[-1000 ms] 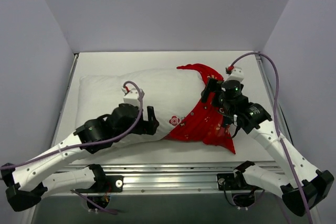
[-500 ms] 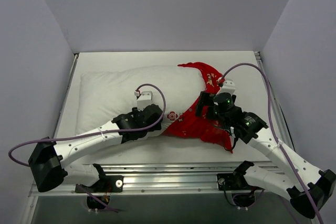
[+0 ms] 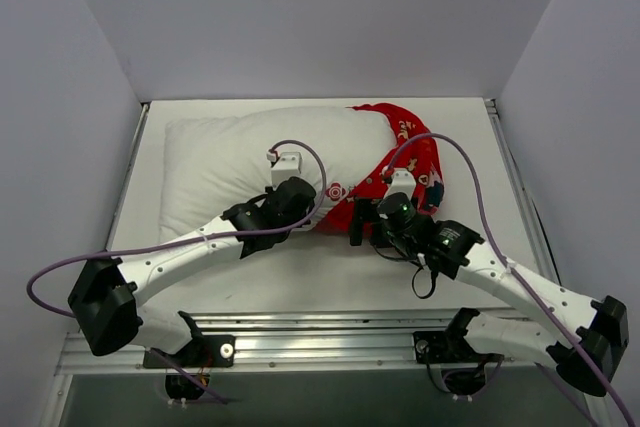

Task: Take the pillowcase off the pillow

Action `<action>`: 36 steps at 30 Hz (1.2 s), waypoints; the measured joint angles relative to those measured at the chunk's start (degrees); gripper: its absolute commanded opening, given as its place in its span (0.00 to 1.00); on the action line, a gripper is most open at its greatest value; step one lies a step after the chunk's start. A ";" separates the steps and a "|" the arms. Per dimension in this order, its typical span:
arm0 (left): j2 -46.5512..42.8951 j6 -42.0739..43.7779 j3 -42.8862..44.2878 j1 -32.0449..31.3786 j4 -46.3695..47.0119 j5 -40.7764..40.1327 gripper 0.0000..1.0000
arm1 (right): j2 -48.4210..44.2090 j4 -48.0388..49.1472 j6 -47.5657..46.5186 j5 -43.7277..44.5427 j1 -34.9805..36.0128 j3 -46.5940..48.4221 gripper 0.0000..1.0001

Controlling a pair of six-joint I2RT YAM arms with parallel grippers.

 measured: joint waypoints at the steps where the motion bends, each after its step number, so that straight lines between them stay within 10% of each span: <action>1: 0.00 0.28 0.37 0.00 0.02 0.00 0.02 | 0.96 0.85 0.70 -0.02 0.15 -0.79 0.89; 15: 0.00 1.57 1.46 0.11 -0.33 0.00 0.02 | 16.33 15.15 6.38 1.55 0.50 -2.71 0.81; 19: 0.00 1.60 1.46 0.11 -0.42 -0.02 0.02 | 19.56 16.70 7.04 2.89 0.50 -2.62 0.51; 23: -0.39 1.55 1.46 0.39 -0.50 -0.31 0.02 | 19.85 16.76 7.76 5.60 -0.07 -2.73 0.00; 36: -6.93 3.74 3.85 15.80 -2.56 5.14 0.02 | 4.02 8.24 4.13 5.99 -21.70 -3.50 0.00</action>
